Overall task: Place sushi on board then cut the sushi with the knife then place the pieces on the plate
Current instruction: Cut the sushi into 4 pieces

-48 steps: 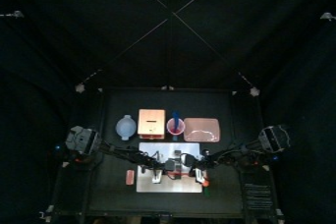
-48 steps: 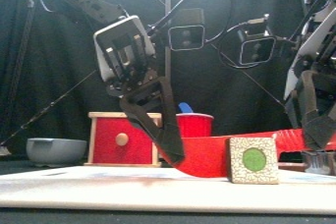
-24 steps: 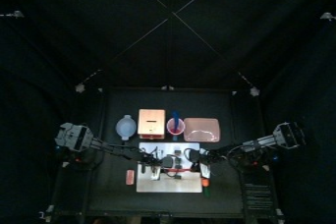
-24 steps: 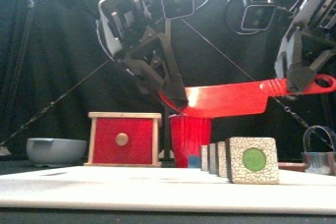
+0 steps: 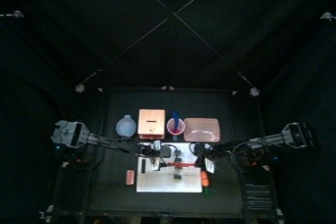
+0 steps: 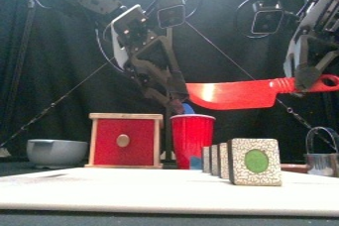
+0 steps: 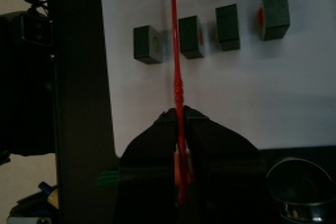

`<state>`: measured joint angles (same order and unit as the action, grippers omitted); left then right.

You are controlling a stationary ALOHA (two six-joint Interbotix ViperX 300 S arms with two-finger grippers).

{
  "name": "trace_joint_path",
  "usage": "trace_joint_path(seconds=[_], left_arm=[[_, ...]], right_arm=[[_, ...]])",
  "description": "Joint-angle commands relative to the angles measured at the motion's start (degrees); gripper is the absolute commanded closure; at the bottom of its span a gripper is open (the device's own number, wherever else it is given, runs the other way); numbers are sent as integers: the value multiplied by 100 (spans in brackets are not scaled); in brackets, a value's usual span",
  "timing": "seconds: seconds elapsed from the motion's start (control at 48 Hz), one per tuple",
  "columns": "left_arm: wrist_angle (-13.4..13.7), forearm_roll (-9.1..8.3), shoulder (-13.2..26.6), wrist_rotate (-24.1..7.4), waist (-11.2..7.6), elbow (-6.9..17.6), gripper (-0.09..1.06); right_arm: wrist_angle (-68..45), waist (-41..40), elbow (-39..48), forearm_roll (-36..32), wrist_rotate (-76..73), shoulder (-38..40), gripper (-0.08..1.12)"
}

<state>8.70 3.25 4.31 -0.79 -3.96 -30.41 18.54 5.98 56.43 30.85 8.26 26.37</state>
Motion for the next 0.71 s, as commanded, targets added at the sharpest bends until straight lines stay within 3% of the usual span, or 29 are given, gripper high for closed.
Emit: trace_joint_path(seconds=[0.021,0.292,0.417,0.708], left_arm=[[-141,-44,-264,26,185,-35,2],[-563,-44,-483,26,510,-290,2],[-765,-44,-457,26,527,-352,2],[-914,-26,-448,35,519,-316,3]], right_arm=[[202,-88,53,26,0,448,64],[721,-387,562,149,-9,1433,64],[1354,-668,747,229,-26,1898,64],[2900,-1556,853,334,-26,2461,62]])
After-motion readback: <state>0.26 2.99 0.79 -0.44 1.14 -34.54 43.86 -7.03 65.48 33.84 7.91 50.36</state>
